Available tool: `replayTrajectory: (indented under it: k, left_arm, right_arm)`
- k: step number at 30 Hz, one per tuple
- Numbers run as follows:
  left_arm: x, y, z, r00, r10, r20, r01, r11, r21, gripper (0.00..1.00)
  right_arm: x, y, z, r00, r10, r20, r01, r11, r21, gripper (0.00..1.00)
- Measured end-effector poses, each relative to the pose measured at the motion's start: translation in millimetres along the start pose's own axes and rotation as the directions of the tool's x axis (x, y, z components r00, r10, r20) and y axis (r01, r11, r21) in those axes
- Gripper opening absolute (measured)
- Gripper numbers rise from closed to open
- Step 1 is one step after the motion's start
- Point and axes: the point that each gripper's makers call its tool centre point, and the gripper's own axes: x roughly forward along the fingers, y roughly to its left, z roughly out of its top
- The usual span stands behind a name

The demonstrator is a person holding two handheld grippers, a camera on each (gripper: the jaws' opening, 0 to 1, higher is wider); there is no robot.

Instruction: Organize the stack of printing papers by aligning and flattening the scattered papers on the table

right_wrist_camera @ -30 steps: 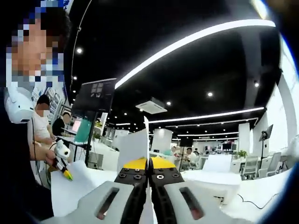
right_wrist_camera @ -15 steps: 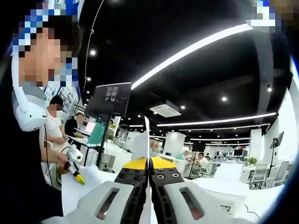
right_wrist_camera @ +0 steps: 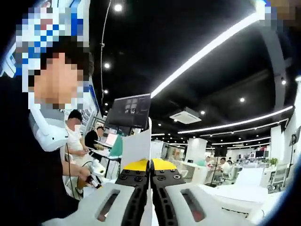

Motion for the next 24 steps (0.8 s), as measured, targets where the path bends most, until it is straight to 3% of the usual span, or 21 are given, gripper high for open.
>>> replayTrajectory:
  k: [5,8,13,14,20,24]
  left_arm:
    - [-0.5,0.5,-0.6,1.000,0.000,0.001,0.000,1.000,0.000,0.07]
    - [-1.0,0.2,0.2,1.000,-0.001,0.003,0.001,1.000,0.002,0.07]
    - [-1.3,-1.0,0.2,1.000,-0.002,0.004,0.002,1.000,0.002,0.07]
    - [-1.2,-1.9,0.1,1.000,0.000,0.002,0.000,1.000,0.003,0.07]
    - [-1.1,-6.3,1.2,1.000,0.000,0.006,0.000,1.000,0.005,0.07]
    - [-1.5,-8.2,1.1,1.000,0.001,0.004,-0.001,1.000,0.006,0.07]
  right_arm:
    - [10.0,16.4,0.0,0.996,0.080,-0.038,-0.081,0.997,-0.014,0.00]
    - [22.3,29.5,-2.9,0.982,0.168,-0.087,-0.169,0.986,-0.004,0.00]
    - [33.5,35.3,-14.6,0.941,0.278,-0.196,-0.283,0.959,0.000,0.00]
    - [39.4,36.7,-17.6,0.924,0.314,-0.220,-0.321,0.947,0.005,0.00]
    - [66.5,47.5,-38.6,0.854,0.428,-0.296,-0.436,0.899,0.043,0.00]
    - [83.5,54.5,-54.5,0.822,0.469,-0.323,-0.476,0.877,0.060,0.00]
